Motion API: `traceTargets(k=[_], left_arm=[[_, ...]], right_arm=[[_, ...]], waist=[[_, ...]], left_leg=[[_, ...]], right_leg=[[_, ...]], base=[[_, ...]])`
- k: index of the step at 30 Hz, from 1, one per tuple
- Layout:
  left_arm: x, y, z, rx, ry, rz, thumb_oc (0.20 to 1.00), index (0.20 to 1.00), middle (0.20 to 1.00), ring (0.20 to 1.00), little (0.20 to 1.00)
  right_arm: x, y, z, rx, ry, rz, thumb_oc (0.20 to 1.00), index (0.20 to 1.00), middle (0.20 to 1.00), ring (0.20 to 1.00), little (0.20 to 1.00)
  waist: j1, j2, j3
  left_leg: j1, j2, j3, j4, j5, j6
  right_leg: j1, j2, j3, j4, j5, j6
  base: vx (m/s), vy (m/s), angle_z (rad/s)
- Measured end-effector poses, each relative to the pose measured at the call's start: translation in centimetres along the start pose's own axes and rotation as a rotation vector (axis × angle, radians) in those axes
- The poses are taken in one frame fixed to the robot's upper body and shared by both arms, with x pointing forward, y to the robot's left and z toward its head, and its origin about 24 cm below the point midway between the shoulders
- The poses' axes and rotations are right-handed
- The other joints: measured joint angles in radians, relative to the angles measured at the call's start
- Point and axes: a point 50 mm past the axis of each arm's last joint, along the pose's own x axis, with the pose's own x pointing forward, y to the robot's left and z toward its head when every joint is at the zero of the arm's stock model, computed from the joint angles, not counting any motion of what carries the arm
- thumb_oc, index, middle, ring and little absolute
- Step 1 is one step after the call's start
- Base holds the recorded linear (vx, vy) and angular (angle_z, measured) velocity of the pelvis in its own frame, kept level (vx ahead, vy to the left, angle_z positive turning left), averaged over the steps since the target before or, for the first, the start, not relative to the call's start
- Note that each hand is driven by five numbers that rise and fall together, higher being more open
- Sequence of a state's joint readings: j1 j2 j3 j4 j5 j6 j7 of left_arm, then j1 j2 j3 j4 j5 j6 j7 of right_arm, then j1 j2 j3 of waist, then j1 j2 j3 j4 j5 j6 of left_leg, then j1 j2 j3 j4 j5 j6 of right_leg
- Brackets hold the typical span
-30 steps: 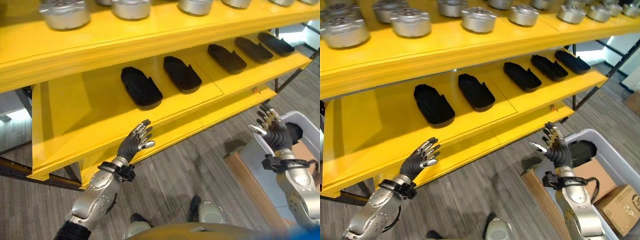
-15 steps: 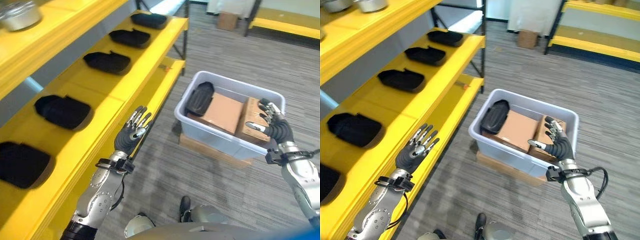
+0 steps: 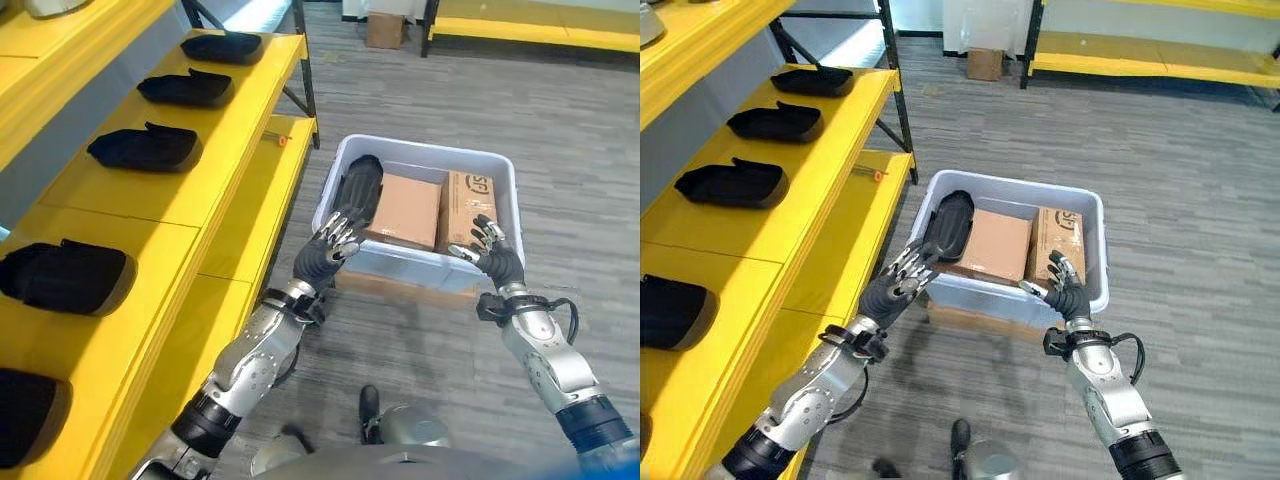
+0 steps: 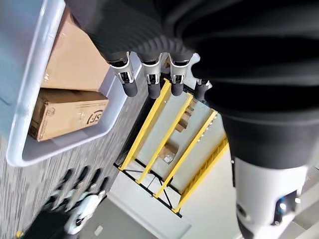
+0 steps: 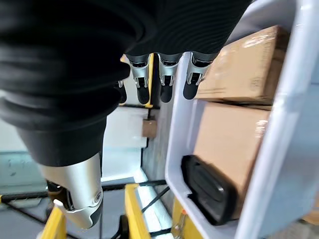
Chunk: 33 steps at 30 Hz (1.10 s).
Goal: Move parts from the plastic box to the shelf.
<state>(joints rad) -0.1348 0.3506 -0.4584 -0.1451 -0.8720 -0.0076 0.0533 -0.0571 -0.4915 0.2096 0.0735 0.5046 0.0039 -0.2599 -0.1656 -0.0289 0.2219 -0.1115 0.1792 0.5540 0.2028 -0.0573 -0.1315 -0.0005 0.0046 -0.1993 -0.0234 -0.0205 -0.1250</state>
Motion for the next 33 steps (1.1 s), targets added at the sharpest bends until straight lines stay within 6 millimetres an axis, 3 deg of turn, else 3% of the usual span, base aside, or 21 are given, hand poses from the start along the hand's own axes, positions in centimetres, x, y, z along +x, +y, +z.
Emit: traceTargets(k=[1,3,5,6,9,11,14,15,16,17,18,19,21,23,24,25,27,28,29,30,33], left_arm=[[0.2,0.1,-0.4,0.003,0.013,0.007,1.0,1.0,1.0,1.0,1.0],[-1.2,1.6,-1.8,0.04,0.057,0.111,1.0,1.0,1.0,1.0,1.0],[-2.7,2.4,-2.5,0.078,0.071,0.17,1.0,1.0,1.0,1.0,1.0],[-2.9,3.3,-2.2,0.136,0.074,0.203,1.0,1.0,1.0,1.0,1.0],[-3.3,3.9,-2.7,0.182,0.108,0.211,1.0,1.0,1.0,1.0,1.0],[-3.2,4.0,-3.0,0.188,0.125,0.19,1.0,1.0,1.0,1.0,1.0],[-3.4,4.1,-2.9,0.203,0.141,0.171,1.0,1.0,1.0,1.0,1.0],[-3.5,4.3,-2.9,0.207,0.144,0.177,1.0,1.0,1.0,1.0,1.0],[-5.2,4.9,-2.8,0.206,0.149,0.22,1.0,1.0,1.0,1.0,1.0],[-6.0,4.8,-4.7,0.129,0.182,0.284,1.0,1.0,1.0,1.0,1.0],[-6.8,4.7,-5.7,0.087,0.196,0.325,1.0,1.0,1.0,1.0,1.0],[-7.2,4.6,-5.8,0.086,0.203,0.346,1.0,1.0,1.0,1.0,1.0],[-6.4,4.9,-5.3,0.106,0.184,0.353,1.0,1.0,1.0,1.0,1.0],[-4.7,5.6,-3.4,0.156,0.111,0.346,1.0,1.0,1.0,1.0,1.0],[-3.6,5.7,-2.4,0.175,0.07,0.336,1.0,1.0,1.0,1.0,1.0],[-2.5,5.3,-1.4,0.19,0.037,0.315,1.0,1.0,1.0,1.0,1.0],[-2.6,5.1,-0.5,0.201,0.005,0.302,1.0,1.0,1.0,1.0,1.0],[-2.9,4.6,-1.0,0.15,-0.005,0.315,1.0,1.0,1.0,1.0,1.0],[-3.3,4.7,-0.8,0.161,-0.007,0.315,1.0,1.0,1.0,1.0,1.0],[-3.7,5.5,-0.5,0.194,0.01,0.335,1.0,1.0,1.0,1.0,1.0],[-5.3,6.2,-1.5,0.187,0.062,0.382,1.0,1.0,1.0,1.0,1.0]], right_arm=[[0.3,0.5,-0.7,0.018,0.024,-0.013,1.0,1.0,1.0,1.0,1.0],[0.5,1.5,-0.8,0.019,0.035,0.027,1.0,1.0,1.0,1.0,1.0],[0.6,2.2,1.8,-0.056,-0.057,0.135,1.0,1.0,1.0,1.0,1.0],[0.5,2.8,1.4,-0.046,-0.045,0.146,1.0,1.0,1.0,1.0,1.0],[-0.7,3.0,-1.7,-0.017,0.068,0.118,1.0,1.0,1.0,1.0,1.0],[-0.8,4.7,-2.2,0.063,0.079,0.109,1.0,1.0,1.0,1.0,1.0],[-1.6,5.5,-3.4,0.109,0.131,0.084,1.0,1.0,1.0,1.0,1.0],[-1.6,5.4,-3.5,0.104,0.138,0.08,1.0,1.0,1.0,1.0,1.0],[-1.5,5.7,-3.5,0.101,0.144,0.103,1.0,1.0,1.0,1.0,1.0],[-1.1,3.5,-3.1,0.052,0.135,0.057,1.0,1.0,1.0,1.0,1.0],[-0.3,2.6,-3.0,0.019,0.138,0.042,1.0,1.0,1.0,1.0,1.0],[0.5,1.8,-2.6,-0.044,0.147,0.055,1.0,1.0,1.0,1.0,1.0],[0.9,1.9,-1.9,-0.058,0.13,0.073,1.0,1.0,1.0,1.0,1.0],[1.1,3.0,-1.3,-0.089,0.108,0.146,1.0,1.0,1.0,1.0,1.0],[1.3,3.7,-0.7,-0.071,0.083,0.16,1.0,1.0,1.0,1.0,1.0],[1.6,4.2,-0.4,-0.052,0.069,0.162,1.0,1.0,1.0,1.0,1.0],[2.2,5.3,0.2,-0.04,0.043,0.186,1.0,1.0,1.0,1.0,1.0],[2.6,4.9,1.1,-0.056,0.01,0.183,1.0,1.0,1.0,1.0,1.0],[2.6,5.8,2.2,-0.021,-0.039,0.205,1.0,1.0,1.0,1.0,1.0],[2.2,6.7,2.0,0.0,-0.041,0.229,1.0,1.0,1.0,1.0,1.0],[1.5,6.7,0.6,-0.021,-0.002,0.229,1.0,1.0,1.0,1.0,1.0]], waist=[[0.02,-0.005,0.027],[0.078,0.011,0.053],[0.088,0.093,0.009],[0.108,0.053,0.025],[0.102,-0.024,0.01],[0.109,0.006,0.011],[0.129,0.047,-0.006],[0.128,0.047,-0.007],[0.128,0.025,-0.008],[0.121,0.088,0.018],[0.113,0.093,0.021],[0.123,0.058,0.022],[0.136,0.025,0.033],[0.135,-0.003,0.019],[0.146,-0.019,0.018],[0.147,-0.029,0.02],[0.157,-0.044,0.031],[0.158,0.087,0.041],[0.158,0.09,0.041],[0.148,0.052,0.044],[0.15,0.005,0.051]], left_leg=[[-0.097,-0.019,-0.079,-0.041,0.047,-0.04],[-0.173,0.053,-0.078,-0.019,0.106,-0.018],[-0.035,0.1,-0.041,-0.028,-0.019,-0.014],[0.041,0.048,0.004,-0.115,0.083,0.062],[0.08,-0.024,-0.034,-0.167,0.097,0.109],[0.117,-0.024,-0.066,-0.207,0.1,0.101],[0.129,0.056,-0.091,-0.193,0.112,0.027],[0.132,0.097,-0.103,-0.193,0.129,-0.003],[0.136,0.191,-0.097,-0.146,0.146,-0.06],[0.144,0.301,-0.075,-0.096,0.175,-0.017],[0.132,0.344,-0.044,-0.041,0.227,0.066],[0.15,0.391,-0.011,-0.025,0.34,0.129],[0.125,0.457,-0.033,0.003,0.531,0.096],[0.059,0.409,-0.058,0.093,0.495,0.068],[0.005,0.388,-0.07,0.212,0.395,0.059],[-0.083,0.311,-0.062,0.388,0.17,0.045],[-0.119,0.076,0.047,0.409,-0.019,0.121],[-0.115,0.077,0.028,0.277,0.046,0.2],[-0.089,0.09,0.041,0.255,-0.005,0.222],[-0.111,0.096,0.041,0.309,-0.02,0.185],[-0.019,0.082,-0.021,0.09,-0.024,0.1]], right_leg=[[-0.004,-0.022,0.016,0.023,0.003,0.002],[0.005,-0.059,0.051,0.053,-0.023,0.043],[0.0,-0.093,-0.033,0.049,-0.043,0.109],[-0.021,-0.172,-0.13,0.175,-0.08,0.156],[0.063,-0.248,-0.149,0.097,-0.057,0.233],[0.076,-0.437,-0.111,0.011,0.034,0.378],[-0.039,-0.594,-0.071,0.015,0.134,0.383],[-0.066,-0.569,-0.07,0.03,0.138,0.381],[-0.134,-0.448,-0.138,0.212,0.086,0.377],[-0.199,-0.36,-0.139,0.36,-0.016,0.305],[-0.258,-0.358,-0.137,0.503,-0.102,0.284],[-0.352,-0.346,-0.129,0.738,-0.255,0.166],[-0.296,-0.271,-0.193,0.743,-0.337,0.094],[-0.178,-0.157,-0.279,0.587,-0.331,0.018],[-0.119,-0.115,-0.307,0.481,-0.317,-0.013],[-0.022,-0.055,-0.331,0.296,-0.25,-0.01],[0.085,-0.019,-0.336,0.199,-0.21,0.086],[-0.053,0.006,-0.295,0.498,-0.213,0.144],[-0.159,-0.051,-0.211,0.56,-0.312,0.081],[-0.167,-0.106,-0.196,0.459,-0.236,0.041],[-0.038,-0.042,-0.202,0.273,-0.175,0.073]], base=[[0.08,0.201,-0.4],[0.07,0.117,-1.39],[0.08,-0.022,-2.44],[0.06,-0.164,-2.2],[0.08,-0.322,-0.01],[0.2,-0.58,0.58],[0.27,-0.829,0.27],[0.28,-0.908,0.04],[0.38,-1.09,-0.23],[0.35,-0.933,-0.66],[0.32,-0.898,-0.8],[0.21,-0.634,-0.83],[0.23,-0.629,-0.22],[0.23,-0.598,0.46],[0.23,-0.48,0.79],[0.23,-0.34,0.86],[0.23,-0.215,0.66],[0.2,-0.056,-0.1],[0.17,0.063,-0.27],[0.17,0.132,-0.16],[0.12,0.177,-0.23]])
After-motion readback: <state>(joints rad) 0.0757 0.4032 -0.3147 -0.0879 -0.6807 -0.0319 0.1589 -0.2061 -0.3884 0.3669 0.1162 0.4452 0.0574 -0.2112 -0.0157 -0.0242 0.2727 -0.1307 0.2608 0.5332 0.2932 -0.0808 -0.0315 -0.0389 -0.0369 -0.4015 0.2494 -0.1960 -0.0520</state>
